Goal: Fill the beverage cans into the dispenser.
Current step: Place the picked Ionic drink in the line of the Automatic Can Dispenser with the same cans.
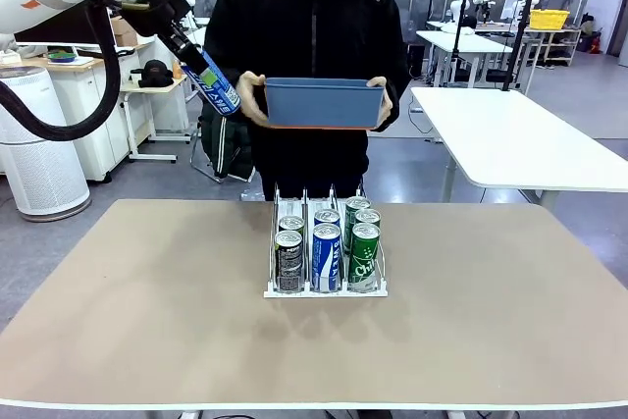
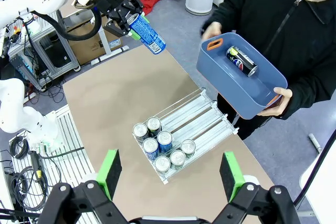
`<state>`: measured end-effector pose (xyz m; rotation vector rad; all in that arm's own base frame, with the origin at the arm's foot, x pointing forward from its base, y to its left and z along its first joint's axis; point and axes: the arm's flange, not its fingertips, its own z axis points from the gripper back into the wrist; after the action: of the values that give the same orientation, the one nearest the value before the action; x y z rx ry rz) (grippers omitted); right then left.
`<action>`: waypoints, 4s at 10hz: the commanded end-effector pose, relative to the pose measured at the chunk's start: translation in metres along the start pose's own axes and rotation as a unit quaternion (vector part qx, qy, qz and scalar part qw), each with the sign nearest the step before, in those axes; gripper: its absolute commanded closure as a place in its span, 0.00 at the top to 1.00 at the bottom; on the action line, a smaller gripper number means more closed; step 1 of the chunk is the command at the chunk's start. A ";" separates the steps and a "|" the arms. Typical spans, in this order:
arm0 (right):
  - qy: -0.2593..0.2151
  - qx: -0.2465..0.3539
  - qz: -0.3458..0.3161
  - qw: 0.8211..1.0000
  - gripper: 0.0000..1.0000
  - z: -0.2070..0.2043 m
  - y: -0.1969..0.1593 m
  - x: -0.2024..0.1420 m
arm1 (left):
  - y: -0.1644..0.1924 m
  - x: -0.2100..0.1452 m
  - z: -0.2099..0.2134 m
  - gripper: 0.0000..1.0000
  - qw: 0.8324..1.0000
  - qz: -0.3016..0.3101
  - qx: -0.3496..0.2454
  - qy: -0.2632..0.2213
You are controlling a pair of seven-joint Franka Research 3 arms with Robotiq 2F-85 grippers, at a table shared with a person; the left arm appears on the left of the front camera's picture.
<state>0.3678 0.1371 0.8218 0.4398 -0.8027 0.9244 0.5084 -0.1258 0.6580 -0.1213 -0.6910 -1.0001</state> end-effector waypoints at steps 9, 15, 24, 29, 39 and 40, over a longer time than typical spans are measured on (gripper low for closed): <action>0.001 0.001 0.000 1.000 1.00 0.000 0.000 -0.002 | -0.164 -0.008 -0.004 0.57 0.993 0.063 -0.076 0.065; 0.001 0.001 0.000 1.000 1.00 0.000 0.000 -0.002 | -0.165 -0.008 -0.004 0.57 0.993 0.071 -0.061 0.070; 0.001 0.001 0.000 1.000 1.00 0.000 0.000 -0.002 | -0.273 0.019 -0.057 0.57 0.983 0.132 0.091 0.092; 0.001 0.001 0.000 1.000 1.00 0.000 0.000 -0.002 | -0.313 0.022 -0.085 0.57 0.990 0.110 0.051 0.076; 0.001 0.001 0.000 1.000 1.00 0.000 0.000 -0.002 | -0.333 0.013 -0.129 0.57 0.989 0.092 0.030 0.112; 0.001 0.001 0.000 1.000 1.00 0.000 0.000 -0.002 | -0.335 0.012 -0.142 0.57 0.988 0.087 0.034 0.120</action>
<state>0.3679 0.1372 0.8218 0.4398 -0.8026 0.9246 0.3067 -0.3679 0.4915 -0.0075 -0.4593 -0.8143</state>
